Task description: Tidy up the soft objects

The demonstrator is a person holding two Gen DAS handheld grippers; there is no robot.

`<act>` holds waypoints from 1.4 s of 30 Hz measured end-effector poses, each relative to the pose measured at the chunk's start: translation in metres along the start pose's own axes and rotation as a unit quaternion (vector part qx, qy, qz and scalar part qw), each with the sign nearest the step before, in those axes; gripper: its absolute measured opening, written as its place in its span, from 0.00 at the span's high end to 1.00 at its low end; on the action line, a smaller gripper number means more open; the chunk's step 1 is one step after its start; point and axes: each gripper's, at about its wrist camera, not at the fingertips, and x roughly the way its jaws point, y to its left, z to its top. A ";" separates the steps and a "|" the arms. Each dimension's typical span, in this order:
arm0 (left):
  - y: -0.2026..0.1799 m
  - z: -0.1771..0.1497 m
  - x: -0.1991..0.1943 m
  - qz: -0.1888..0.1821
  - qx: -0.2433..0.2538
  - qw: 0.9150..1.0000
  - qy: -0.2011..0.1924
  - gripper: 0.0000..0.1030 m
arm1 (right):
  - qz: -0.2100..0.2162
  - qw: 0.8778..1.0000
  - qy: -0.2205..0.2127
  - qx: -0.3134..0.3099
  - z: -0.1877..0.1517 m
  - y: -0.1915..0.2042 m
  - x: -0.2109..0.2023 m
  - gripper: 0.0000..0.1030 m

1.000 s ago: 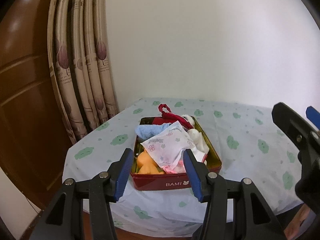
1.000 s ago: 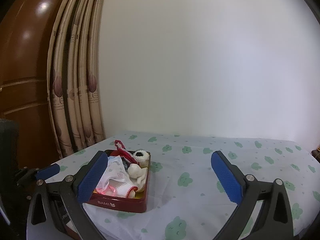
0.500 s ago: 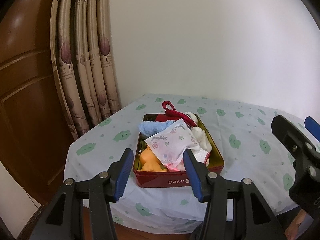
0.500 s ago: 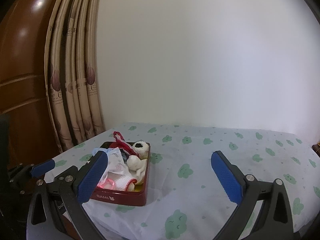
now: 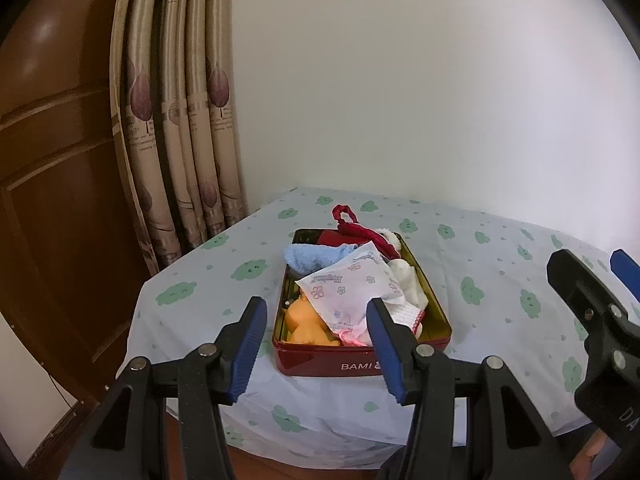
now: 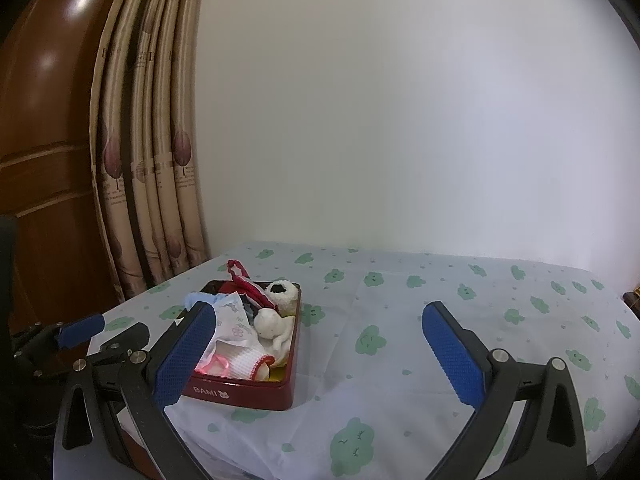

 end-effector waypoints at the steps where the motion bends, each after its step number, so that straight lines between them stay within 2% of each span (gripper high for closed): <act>1: 0.000 0.000 0.000 -0.002 0.002 1.000 0.000 0.49 | 0.000 1.000 0.000 0.000 0.000 -0.001 0.000 0.00; 7: -0.002 0.000 -0.004 -0.008 0.002 1.000 -0.006 0.49 | -0.001 1.000 0.003 0.007 0.000 -0.001 0.001 0.00; 11: 0.003 0.000 0.001 -0.024 -0.018 0.999 0.024 0.49 | 0.000 1.000 0.006 0.010 0.000 -0.003 0.001 0.00; 19: 0.006 0.003 0.001 -0.024 -0.034 0.999 0.030 0.48 | 0.002 1.000 0.006 0.010 -0.001 -0.004 0.000 0.00; 23: 0.006 0.004 -0.004 -0.010 -0.028 0.999 0.018 0.48 | 0.002 1.000 0.006 0.011 0.000 -0.005 0.000 0.00; 26: 0.004 0.004 -0.009 -0.020 -0.021 1.000 0.009 0.48 | 0.002 1.000 0.005 0.010 0.000 -0.005 0.000 0.00; 30: 0.009 0.005 -0.017 -0.015 -0.033 0.999 -0.009 0.30 | 0.004 1.000 0.001 0.004 0.001 -0.004 -0.002 0.00; 42: 0.005 0.003 -0.008 -0.005 -0.016 1.000 0.008 0.29 | 0.001 1.000 0.000 -0.004 0.000 -0.001 -0.001 0.00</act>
